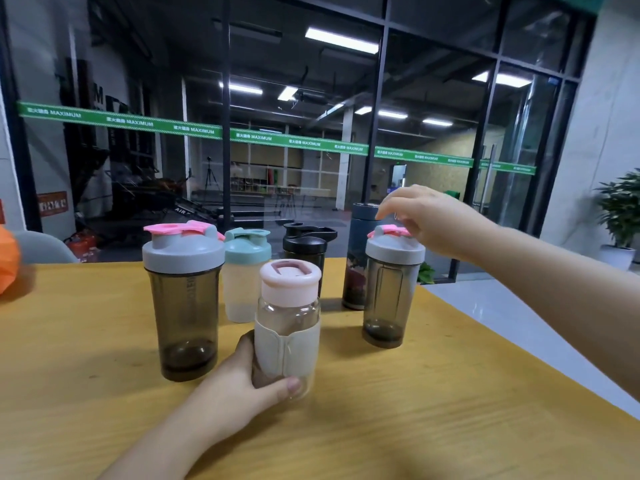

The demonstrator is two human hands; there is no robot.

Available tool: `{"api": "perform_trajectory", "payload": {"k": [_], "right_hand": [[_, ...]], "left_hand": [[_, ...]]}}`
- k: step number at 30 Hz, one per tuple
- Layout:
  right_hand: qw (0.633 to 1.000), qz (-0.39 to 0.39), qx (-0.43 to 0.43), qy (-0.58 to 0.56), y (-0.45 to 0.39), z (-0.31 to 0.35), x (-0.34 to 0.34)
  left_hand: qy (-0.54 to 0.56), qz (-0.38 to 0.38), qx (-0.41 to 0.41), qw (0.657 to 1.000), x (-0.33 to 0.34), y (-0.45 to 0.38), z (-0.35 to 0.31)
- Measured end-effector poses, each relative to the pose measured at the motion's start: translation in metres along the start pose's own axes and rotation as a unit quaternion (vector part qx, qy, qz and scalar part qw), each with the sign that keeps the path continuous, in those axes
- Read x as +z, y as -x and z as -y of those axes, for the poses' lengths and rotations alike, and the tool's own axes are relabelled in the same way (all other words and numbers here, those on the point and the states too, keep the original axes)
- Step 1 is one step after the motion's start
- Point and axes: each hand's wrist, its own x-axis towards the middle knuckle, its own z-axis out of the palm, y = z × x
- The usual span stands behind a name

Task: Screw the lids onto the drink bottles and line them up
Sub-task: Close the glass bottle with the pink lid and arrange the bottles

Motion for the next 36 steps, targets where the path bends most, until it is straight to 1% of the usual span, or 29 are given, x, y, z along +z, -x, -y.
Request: {"api": "perform_trajectory", "payload": {"k": [3, 8, 11, 14, 19, 27, 31, 33, 36], "right_hand": [[0.995, 0.024, -0.023, 0.099, -0.005, -0.017, 0.000], [0.980, 0.091, -0.034, 0.176, -0.012, -0.032, 0.004], [0.973, 0.136, -0.049, 0.178, -0.014, -0.034, 0.005], [0.968, 0.158, -0.059, 0.185, -0.012, -0.035, 0.003], [0.958, 0.169, -0.062, 0.222, -0.011, -0.042, 0.004], [0.968, 0.177, -0.043, 0.174, -0.010, -0.042, 0.010], [0.959, 0.187, -0.048, 0.209, -0.012, -0.036, 0.011], [0.955, 0.200, -0.032, 0.215, -0.013, -0.032, 0.010], [0.950, 0.201, -0.017, 0.238, -0.015, -0.027, 0.011]], "left_hand": [[0.019, 0.004, 0.008, 1.000, 0.002, 0.001, 0.000], [0.034, -0.002, 0.012, 0.999, 0.003, 0.001, 0.003], [0.028, -0.006, 0.016, 0.999, 0.003, 0.000, 0.004], [0.022, -0.011, 0.020, 1.000, 0.003, 0.000, 0.003], [0.020, -0.011, 0.016, 1.000, 0.002, -0.001, 0.005], [0.020, -0.010, 0.020, 1.000, 0.001, 0.001, 0.001], [0.018, -0.010, 0.023, 1.000, 0.001, 0.003, -0.002], [0.017, -0.009, 0.023, 1.000, 0.001, 0.003, -0.003], [0.013, -0.006, 0.021, 1.000, 0.001, 0.004, -0.006]]}}
